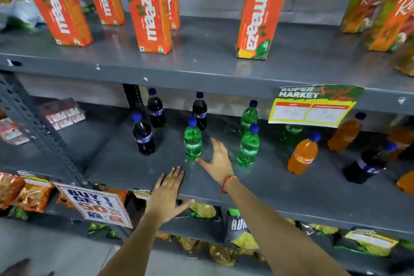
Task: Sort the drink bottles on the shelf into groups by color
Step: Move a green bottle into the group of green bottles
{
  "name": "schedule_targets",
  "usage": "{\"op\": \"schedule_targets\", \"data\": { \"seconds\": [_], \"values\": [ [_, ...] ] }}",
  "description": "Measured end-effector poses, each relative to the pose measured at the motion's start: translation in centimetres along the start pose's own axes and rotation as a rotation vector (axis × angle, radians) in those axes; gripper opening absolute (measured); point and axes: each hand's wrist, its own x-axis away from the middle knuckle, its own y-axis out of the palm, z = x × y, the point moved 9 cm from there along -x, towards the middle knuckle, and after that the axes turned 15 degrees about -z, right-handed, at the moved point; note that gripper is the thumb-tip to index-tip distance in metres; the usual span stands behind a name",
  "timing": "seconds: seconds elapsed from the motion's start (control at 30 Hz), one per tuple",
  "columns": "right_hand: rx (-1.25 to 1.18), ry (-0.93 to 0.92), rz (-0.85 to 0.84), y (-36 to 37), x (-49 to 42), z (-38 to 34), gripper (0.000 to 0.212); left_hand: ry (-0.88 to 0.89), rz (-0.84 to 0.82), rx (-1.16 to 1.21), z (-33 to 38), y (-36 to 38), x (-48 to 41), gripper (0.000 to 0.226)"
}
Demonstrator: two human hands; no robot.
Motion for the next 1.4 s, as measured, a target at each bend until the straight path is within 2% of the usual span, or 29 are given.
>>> {"op": "schedule_targets", "data": {
  "seconds": [0.1,0.17,0.33,0.43,0.6,0.7,0.8,0.9,1.0,1.1,1.23,1.4],
  "values": [
    [-0.125,0.042,-0.030,0.6,-2.2,-0.4,0.095,0.002,0.034,-0.029,-0.3,-0.1,-0.5,0.089],
    [-0.163,0.055,-0.021,0.9,-3.3,-0.7,0.096,-0.002,0.035,-0.049,-0.4,-0.1,-0.6,0.089],
    [-0.279,0.027,0.044,1.7,-4.6,-0.9,0.062,0.002,0.019,-0.068,-0.5,0.2,-0.5,0.092],
    [-0.266,0.012,0.040,1.6,-4.3,-1.1,0.056,0.007,0.039,-0.058,-0.4,0.1,-0.4,0.091],
    [-0.269,-0.022,0.084,0.6,0.2,0.9,0.052,0.016,0.082,0.030,-0.5,-0.3,-0.1,0.087],
    [-0.244,-0.039,0.076,-0.9,4.3,3.9,0.052,-0.035,0.158,0.150,-0.7,-1.1,0.0,0.081],
    [-0.224,-0.018,0.168,-4.4,8.0,6.7,0.047,-0.082,0.172,0.189,0.0,-1.6,-0.3,0.071],
    [-0.273,-0.007,0.330,-8.7,10.8,8.8,0.049,-0.012,0.146,0.166,3.2,-1.4,-1.2,0.067],
    [-0.283,-0.010,0.389,-11.4,11.6,10.2,0.050,0.033,0.141,0.187,5.9,-1.2,-2.3,0.062],
    [-0.253,0.013,0.362,-12.2,11.8,11.4,0.049,-0.021,0.175,0.245,6.4,-1.1,-2.7,0.054],
    [-0.207,0.065,0.303,-11.6,11.3,12.9,0.056,0.010,0.148,0.129,6.7,-0.8,-3.0,0.057],
    [-0.260,0.065,0.258,-10.7,11.4,13.3,0.073,-0.004,0.135,0.085,7.0,-0.8,-3.3,0.059]
  ]
}}
